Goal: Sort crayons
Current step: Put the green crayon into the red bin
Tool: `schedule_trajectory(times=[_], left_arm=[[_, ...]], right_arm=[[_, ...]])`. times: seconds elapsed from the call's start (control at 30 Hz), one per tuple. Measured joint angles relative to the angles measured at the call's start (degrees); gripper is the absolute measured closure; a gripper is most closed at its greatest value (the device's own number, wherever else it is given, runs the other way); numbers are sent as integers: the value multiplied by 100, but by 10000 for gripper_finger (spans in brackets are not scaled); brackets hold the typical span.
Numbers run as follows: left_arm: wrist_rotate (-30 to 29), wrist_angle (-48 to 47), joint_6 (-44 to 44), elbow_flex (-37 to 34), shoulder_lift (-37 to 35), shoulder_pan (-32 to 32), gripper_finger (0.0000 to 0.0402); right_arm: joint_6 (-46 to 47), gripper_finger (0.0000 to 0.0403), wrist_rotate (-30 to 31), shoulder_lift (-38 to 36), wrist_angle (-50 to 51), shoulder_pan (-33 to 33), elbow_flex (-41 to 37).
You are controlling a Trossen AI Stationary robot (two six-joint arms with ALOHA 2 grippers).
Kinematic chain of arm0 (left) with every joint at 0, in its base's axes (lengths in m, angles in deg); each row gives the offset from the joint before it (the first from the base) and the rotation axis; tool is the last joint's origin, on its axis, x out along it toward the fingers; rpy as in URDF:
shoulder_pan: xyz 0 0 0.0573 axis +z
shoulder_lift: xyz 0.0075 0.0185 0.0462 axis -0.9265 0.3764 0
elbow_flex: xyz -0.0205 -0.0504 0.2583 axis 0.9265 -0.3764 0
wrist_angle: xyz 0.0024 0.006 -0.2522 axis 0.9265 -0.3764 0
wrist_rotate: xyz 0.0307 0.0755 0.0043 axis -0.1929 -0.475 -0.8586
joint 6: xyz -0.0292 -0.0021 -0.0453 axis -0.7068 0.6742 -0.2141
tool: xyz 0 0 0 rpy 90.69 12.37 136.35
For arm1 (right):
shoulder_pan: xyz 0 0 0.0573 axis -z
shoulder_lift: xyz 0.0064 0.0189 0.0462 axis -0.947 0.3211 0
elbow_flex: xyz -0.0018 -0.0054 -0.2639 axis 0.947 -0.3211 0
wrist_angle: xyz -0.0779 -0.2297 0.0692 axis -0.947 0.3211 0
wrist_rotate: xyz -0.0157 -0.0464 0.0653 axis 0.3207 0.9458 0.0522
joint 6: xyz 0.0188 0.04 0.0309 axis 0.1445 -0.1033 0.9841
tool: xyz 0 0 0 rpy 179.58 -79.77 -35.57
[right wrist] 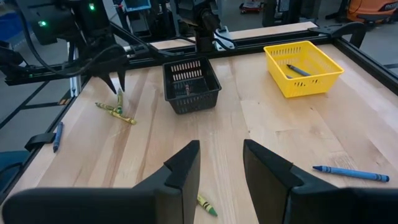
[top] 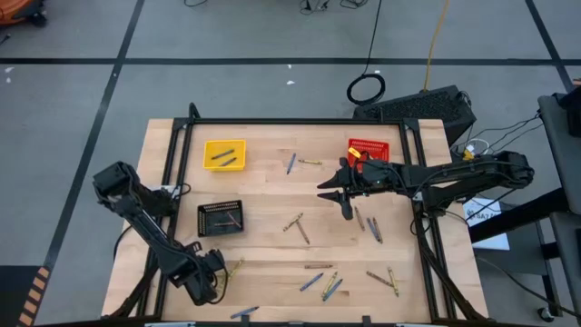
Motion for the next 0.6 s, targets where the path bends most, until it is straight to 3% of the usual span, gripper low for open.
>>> schedule_trajectory(times=[0.47, 0.6], left_arm=[[191, 14, 10, 17, 351, -140, 327], [188, 15, 12, 22, 385, -158, 348]], right_arm=[[0, 293, 0, 0, 0, 0, 0], [0, 293, 0, 0, 0, 0, 0]])
